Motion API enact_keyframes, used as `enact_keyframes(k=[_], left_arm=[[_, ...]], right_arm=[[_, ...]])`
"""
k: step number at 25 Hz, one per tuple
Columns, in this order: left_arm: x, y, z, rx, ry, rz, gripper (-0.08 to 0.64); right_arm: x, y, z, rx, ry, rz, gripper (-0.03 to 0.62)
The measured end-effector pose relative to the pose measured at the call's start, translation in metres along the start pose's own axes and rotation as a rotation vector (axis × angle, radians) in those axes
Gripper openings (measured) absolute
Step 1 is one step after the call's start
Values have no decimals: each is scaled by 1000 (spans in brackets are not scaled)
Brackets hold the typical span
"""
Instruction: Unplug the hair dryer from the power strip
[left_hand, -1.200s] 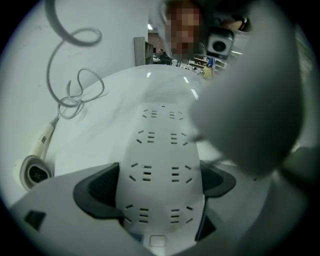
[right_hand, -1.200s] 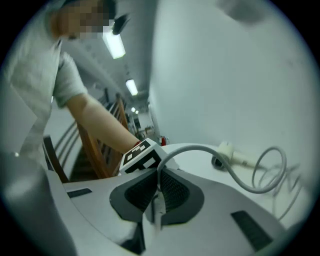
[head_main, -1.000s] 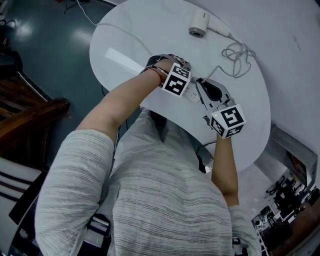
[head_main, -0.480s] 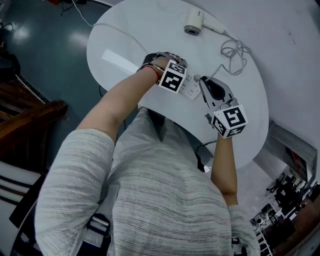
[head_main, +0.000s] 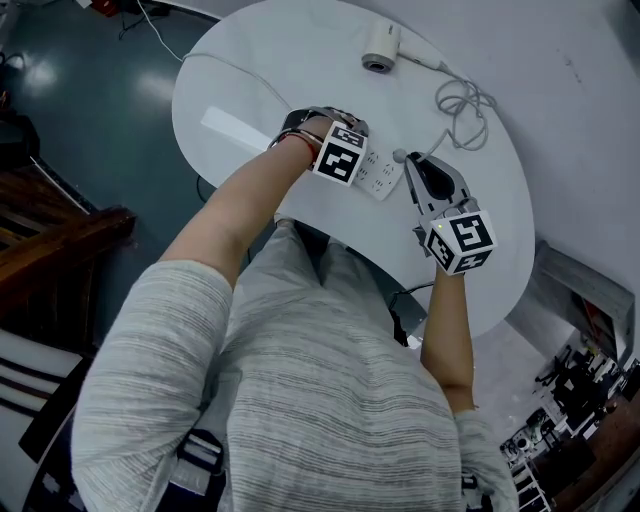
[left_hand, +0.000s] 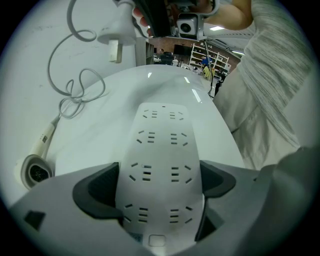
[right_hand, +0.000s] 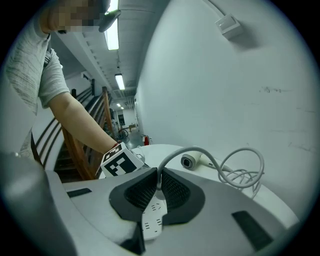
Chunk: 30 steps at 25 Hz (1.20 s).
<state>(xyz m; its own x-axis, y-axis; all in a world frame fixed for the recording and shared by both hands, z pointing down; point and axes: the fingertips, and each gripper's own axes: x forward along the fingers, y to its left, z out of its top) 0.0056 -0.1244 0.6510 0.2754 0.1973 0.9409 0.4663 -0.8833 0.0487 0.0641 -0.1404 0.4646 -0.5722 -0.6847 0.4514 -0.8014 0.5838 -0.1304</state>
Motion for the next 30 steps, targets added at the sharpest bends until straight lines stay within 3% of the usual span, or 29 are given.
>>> enact_keyframes(k=[7, 10, 14, 20, 23, 25, 27, 30], left_arm=[[-4, 1, 0, 2, -37, 34, 479], [-13, 4, 8, -21, -93, 79, 479], [-44, 10, 36, -107, -282, 170, 479], [-91, 14, 73, -370, -627, 260, 477], [-102, 12, 86, -474, -736, 265, 471], [-106, 11, 92, -536, -787, 277, 420], [-111, 11, 97, -592, -832, 291, 323], [-118, 10, 102, -652, -880, 307, 153]], right_arm=[[-3, -8, -17, 19, 37, -28, 38], [-6, -14, -26, 30, 53, -45, 38], [-11, -22, -39, 48, 83, -64, 38], [-18, -29, -69, 81, 171, -98, 38], [-23, -32, -87, 107, 232, -118, 38], [-26, -33, -97, 122, 267, -125, 40], [-29, -34, -104, 131, 290, -134, 56], [-35, -36, -109, 152, 305, -152, 150]])
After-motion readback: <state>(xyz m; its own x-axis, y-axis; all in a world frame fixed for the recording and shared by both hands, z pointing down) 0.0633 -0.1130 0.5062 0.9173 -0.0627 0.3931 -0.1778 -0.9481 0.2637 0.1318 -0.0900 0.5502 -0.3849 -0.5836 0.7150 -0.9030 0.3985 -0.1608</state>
